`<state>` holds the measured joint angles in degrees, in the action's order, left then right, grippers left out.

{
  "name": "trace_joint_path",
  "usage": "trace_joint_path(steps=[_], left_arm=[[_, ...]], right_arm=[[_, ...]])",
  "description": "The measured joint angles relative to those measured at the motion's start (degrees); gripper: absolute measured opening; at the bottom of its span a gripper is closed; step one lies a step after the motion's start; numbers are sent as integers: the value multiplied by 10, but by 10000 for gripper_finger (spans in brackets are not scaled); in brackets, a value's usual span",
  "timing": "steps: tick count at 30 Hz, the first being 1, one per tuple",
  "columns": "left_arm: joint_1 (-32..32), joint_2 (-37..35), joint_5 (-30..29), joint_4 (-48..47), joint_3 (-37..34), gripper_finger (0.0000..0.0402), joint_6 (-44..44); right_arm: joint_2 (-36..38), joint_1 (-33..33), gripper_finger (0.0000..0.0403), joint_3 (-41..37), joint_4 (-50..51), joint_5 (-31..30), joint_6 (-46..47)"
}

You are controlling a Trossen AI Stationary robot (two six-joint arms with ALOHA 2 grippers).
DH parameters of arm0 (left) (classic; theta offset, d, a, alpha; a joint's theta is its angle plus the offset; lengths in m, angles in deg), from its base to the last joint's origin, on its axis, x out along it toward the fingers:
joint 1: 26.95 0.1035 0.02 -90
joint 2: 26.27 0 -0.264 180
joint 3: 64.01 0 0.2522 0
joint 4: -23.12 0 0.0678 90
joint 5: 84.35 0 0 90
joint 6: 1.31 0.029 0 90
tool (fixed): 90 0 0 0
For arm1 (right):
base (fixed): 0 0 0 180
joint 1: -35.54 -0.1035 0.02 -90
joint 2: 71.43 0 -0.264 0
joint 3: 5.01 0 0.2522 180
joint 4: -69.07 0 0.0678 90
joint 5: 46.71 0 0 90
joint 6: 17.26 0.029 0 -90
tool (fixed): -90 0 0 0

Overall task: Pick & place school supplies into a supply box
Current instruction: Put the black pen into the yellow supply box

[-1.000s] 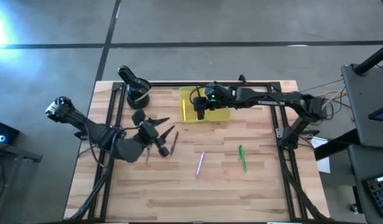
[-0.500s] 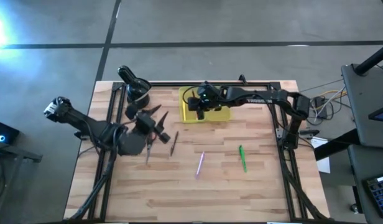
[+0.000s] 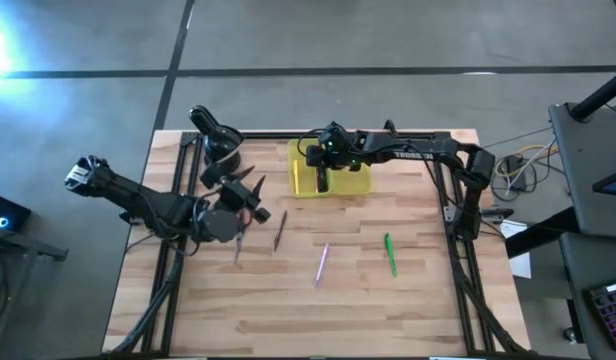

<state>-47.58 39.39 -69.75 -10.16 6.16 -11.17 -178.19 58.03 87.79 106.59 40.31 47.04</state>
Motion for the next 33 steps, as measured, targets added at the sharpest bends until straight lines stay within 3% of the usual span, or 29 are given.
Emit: trace_joint_path(steps=[5, 20, 33], left_arm=[[3, 5, 1, 2, 0, 143, 0], [5, 4, 0, 6, 98, 143, 0], [6, 4, 126, 61, 227, 143, -12]], right_arm=[[-19, 1, 34, -1, 0, 7, 1], [-77, 2, 34, -1, -8, 17, -7], [-85, 4, 34, -1, -16, 0, -28]])
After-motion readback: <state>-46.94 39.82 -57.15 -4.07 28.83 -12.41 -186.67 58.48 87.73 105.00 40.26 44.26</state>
